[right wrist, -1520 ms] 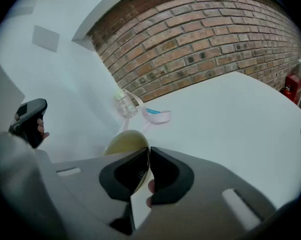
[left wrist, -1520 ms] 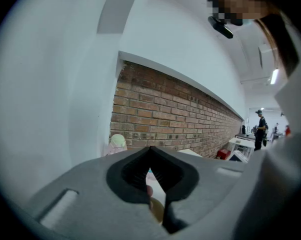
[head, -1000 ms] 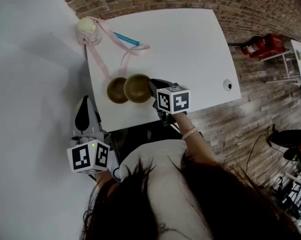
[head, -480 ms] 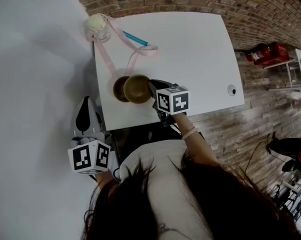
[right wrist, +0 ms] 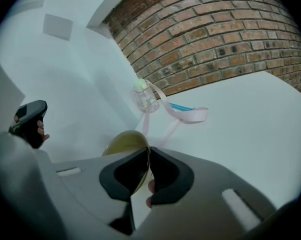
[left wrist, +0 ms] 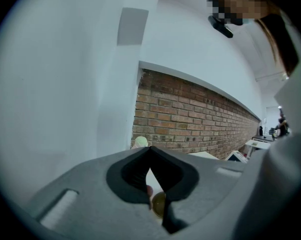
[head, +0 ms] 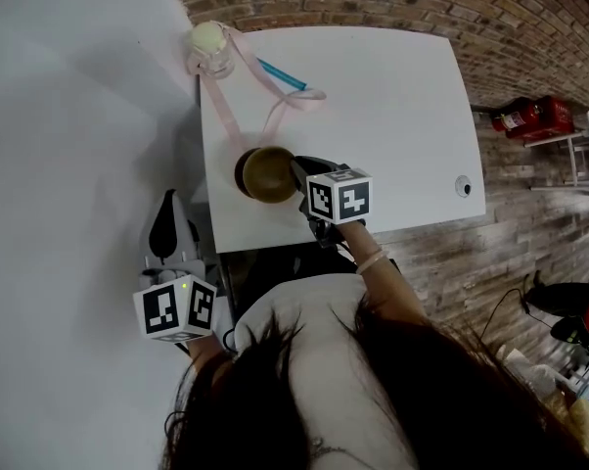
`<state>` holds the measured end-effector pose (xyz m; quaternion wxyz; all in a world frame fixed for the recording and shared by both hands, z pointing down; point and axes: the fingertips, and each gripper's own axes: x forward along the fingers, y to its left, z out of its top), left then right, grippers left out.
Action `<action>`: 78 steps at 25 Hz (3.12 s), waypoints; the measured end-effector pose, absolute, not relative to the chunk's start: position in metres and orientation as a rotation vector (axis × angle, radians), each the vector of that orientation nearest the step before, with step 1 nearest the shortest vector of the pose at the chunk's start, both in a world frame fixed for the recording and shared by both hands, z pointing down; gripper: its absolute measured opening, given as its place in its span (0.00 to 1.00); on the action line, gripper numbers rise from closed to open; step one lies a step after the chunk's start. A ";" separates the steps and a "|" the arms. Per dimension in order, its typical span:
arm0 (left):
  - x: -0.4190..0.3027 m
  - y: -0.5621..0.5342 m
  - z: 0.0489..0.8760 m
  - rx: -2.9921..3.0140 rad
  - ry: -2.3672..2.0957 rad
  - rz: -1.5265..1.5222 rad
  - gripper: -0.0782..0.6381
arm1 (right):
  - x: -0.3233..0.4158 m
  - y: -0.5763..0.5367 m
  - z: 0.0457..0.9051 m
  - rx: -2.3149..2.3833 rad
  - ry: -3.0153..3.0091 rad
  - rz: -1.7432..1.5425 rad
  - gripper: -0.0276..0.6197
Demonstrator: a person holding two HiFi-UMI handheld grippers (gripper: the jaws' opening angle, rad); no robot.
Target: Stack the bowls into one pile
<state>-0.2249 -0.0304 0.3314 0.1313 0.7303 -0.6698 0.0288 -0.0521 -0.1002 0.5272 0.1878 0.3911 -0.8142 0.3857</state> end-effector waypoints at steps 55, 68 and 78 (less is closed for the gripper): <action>-0.242 -0.064 0.334 2.337 -1.735 0.091 0.11 | -0.064 -0.111 0.510 1.368 -2.230 0.915 0.13; -0.225 -0.065 0.327 2.447 -1.692 0.118 0.11 | -0.046 -0.109 0.445 1.545 -2.328 0.698 0.11; -0.183 -0.057 0.313 2.495 -1.688 0.114 0.11 | -0.012 -0.101 0.401 1.629 -2.392 0.497 0.05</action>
